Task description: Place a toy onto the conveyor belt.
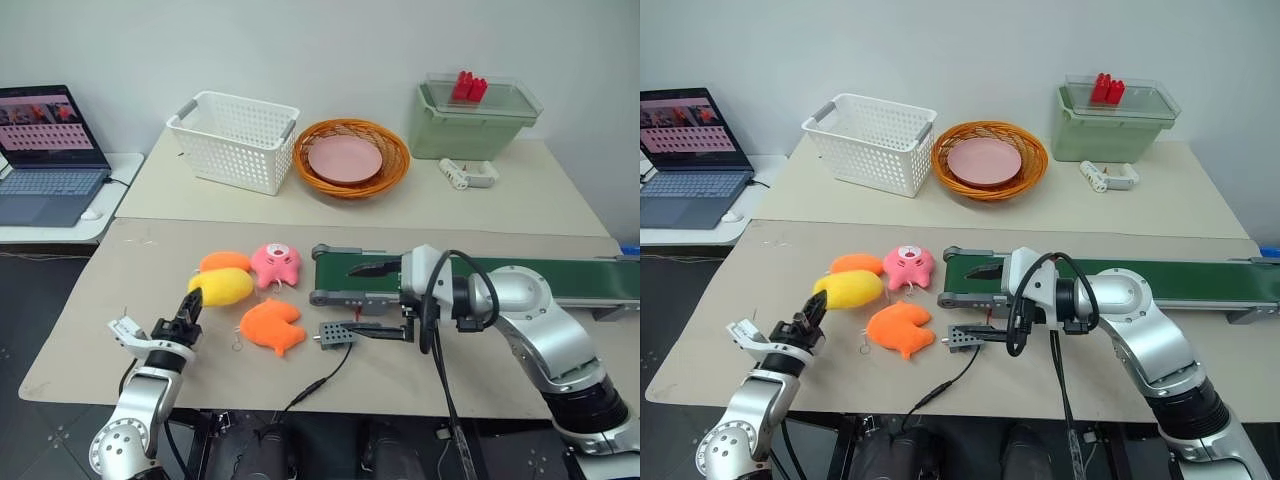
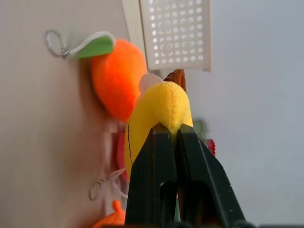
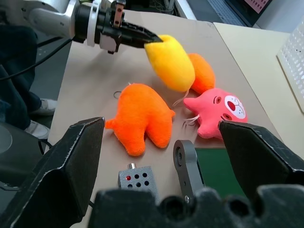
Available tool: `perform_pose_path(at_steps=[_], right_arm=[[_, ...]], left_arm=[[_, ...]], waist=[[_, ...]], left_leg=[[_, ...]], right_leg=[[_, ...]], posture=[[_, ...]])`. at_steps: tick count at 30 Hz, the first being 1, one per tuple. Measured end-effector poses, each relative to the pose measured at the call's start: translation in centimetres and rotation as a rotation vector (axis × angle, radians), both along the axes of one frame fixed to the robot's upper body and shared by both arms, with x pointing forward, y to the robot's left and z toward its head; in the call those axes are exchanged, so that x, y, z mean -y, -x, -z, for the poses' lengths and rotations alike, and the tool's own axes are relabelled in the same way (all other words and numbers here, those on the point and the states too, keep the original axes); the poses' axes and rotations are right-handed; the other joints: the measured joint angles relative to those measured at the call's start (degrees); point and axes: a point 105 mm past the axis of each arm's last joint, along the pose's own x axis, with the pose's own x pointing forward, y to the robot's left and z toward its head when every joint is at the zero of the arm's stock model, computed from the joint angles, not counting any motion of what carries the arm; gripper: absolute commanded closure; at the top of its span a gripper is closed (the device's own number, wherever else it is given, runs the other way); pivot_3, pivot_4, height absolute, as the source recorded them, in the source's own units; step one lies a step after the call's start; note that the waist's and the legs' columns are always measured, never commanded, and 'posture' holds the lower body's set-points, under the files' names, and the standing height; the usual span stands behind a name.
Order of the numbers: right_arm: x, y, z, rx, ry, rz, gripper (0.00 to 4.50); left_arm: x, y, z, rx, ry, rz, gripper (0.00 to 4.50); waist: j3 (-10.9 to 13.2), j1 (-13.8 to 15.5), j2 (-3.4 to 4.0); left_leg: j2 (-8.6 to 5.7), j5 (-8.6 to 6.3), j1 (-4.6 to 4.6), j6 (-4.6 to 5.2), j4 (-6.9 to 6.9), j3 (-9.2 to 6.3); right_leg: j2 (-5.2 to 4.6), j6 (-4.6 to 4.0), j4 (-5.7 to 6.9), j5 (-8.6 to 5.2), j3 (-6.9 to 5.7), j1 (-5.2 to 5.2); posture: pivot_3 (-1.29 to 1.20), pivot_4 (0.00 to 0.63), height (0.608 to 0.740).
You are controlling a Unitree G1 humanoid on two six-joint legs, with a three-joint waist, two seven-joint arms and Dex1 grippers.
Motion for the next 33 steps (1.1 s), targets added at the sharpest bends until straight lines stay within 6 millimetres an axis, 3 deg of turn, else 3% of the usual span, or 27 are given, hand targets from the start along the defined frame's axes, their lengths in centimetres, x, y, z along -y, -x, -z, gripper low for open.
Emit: perform_pose_path(at_steps=[4,7,9,12,16,19,22,27,33], right_arm=[[0.1,-0.2,0.1,-0.002,0.0,0.006,0.0],[0.2,-0.5,0.1,0.002,0.005,0.015,0.0],[0.1,-0.6,0.0,0.012,0.003,0.014,0.0],[0.1,-0.7,-0.1,0.018,0.002,0.017,0.0],[0.2,-1.0,-0.1,0.029,0.005,0.041,0.0],[0.3,-1.1,-0.1,0.033,0.001,0.056,0.0],[0.6,-1.2,0.2,0.028,0.0,0.081,0.0],[1.1,-1.5,0.4,0.034,0.0,0.122,0.0],[1.5,-1.6,0.2,0.048,-0.01,0.155,0.0]], left_arm=[[0.5,-0.7,-3.3,0.056,-0.072,0.015,4.46],[2.4,-1.4,-6.3,0.117,-0.184,0.09,4.46],[3.7,-1.6,-7.1,0.132,-0.238,0.148,4.46],[5.4,-1.7,-8.0,0.15,-0.443,0.246,4.46],[8.0,-2.3,-9.5,0.247,-0.851,0.356,4.46],[10.2,-2.6,-9.3,0.333,-1.199,0.428,4.46],[12.0,-2.8,-8.4,0.431,-1.405,0.458,4.46],[14.5,-3.9,-8.3,0.703,-1.864,0.382,4.46],[16.6,-4.7,-7.3,0.965,-2.181,0.277,4.46]], waist=[[0.2,0.1,-0.27],[0.2,0.0,-0.28],[0.2,0.0,-0.3],[0.2,0.0,-0.34],[0.2,0.1,-0.35],[0.2,0.0,-0.34],[0.2,0.0,-0.34],[0.2,0.1,-0.34],[0.2,0.0,-0.35]], left_leg=[[0.0,0.01,0.0,-0.01,0.0,-0.03],[-0.03,0.22,0.08,-0.36,0.0,0.03],[-0.03,0.22,0.15,-0.36,-0.02,0.05],[-0.03,0.27,0.19,-0.44,-0.15,0.07],[-0.07,0.41,0.23,-0.68,-0.4,0.09],[-0.06,0.43,0.24,-0.71,-0.55,0.18],[-0.06,0.46,0.11,-0.76,-0.58,0.21],[-0.06,0.58,-0.11,-0.94,-0.59,0.26],[0.08,0.56,-0.11,-0.89,-0.58,0.24]], right_leg=[[0.03,-0.01,0.04,0.01,-0.04,0.01],[0.03,-0.01,0.04,0.02,0.03,0.08],[0.06,0.01,0.03,0.02,0.03,0.15],[0.12,0.04,0.04,0.02,0.02,0.13],[0.18,0.05,0.02,0.01,-0.06,0.09],[0.19,0.08,0.01,0.01,0.0,-0.01],[0.23,0.15,0.03,0.01,0.0,-0.21],[0.39,0.12,0.04,0.02,-0.04,-0.49],[0.38,0.12,0.06,0.02,0.0,-0.51]], posture=[[0.0,0.15,0.74],[0.0,0.15,0.74],[0.0,0.15,0.74],[0.0,0.15,0.74],[0.0,0.15,0.74],[0.0,0.15,0.74],[0.0,0.15,0.74],[0.0,0.15,0.74],[0.0,0.15,0.74]])
